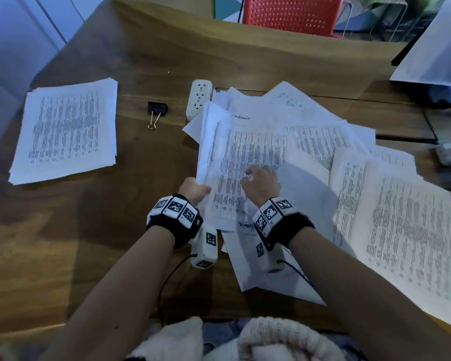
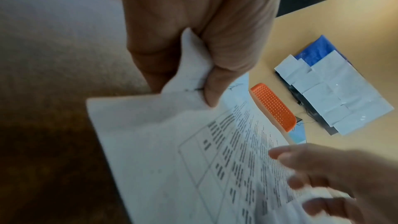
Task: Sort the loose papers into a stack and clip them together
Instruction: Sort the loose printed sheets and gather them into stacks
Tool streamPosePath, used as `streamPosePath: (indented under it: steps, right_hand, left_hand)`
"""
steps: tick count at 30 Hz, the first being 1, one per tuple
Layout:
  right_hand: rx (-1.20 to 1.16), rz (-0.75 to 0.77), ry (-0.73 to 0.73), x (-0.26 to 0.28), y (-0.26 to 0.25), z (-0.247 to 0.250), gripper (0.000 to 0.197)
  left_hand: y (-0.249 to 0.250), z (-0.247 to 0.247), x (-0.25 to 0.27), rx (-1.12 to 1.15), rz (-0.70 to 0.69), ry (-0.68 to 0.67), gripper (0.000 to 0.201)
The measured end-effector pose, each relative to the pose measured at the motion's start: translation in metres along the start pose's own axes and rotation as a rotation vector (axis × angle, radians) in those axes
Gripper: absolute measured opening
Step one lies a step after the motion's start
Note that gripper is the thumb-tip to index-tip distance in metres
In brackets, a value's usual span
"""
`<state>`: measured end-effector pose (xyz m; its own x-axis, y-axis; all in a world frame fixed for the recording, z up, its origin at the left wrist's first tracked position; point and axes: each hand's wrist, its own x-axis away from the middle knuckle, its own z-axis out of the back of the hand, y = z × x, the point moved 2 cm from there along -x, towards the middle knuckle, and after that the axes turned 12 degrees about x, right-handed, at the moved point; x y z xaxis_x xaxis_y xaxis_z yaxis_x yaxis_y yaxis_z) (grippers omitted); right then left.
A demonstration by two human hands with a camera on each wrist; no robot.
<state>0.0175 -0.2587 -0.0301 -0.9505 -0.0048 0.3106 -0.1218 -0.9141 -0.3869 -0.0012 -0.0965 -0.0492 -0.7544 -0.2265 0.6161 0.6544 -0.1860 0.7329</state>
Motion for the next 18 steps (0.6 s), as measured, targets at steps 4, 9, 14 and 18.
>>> streamPosePath:
  steps: [4, 9, 14, 18]
  right_hand:
    - [0.318, -0.022, -0.145, 0.004, 0.025, 0.010, 0.057]
    - [0.504, 0.088, -0.295, 0.020, 0.034, 0.005, 0.108]
    - [0.606, 0.156, -0.107, 0.040, 0.037, -0.004, 0.069]
    - [0.531, 0.176, -0.021, 0.032, 0.038, 0.011, 0.027]
  left_hand:
    - [-0.003, -0.004, 0.002, -0.033, 0.023, 0.089, 0.038]
    - [-0.003, -0.009, -0.002, -0.067, 0.021, 0.133, 0.040]
    - [-0.001, -0.008, 0.000, -0.058, 0.031, 0.127, 0.042]
    - [-0.002, -0.007, 0.002, -0.008, 0.018, 0.111, 0.044]
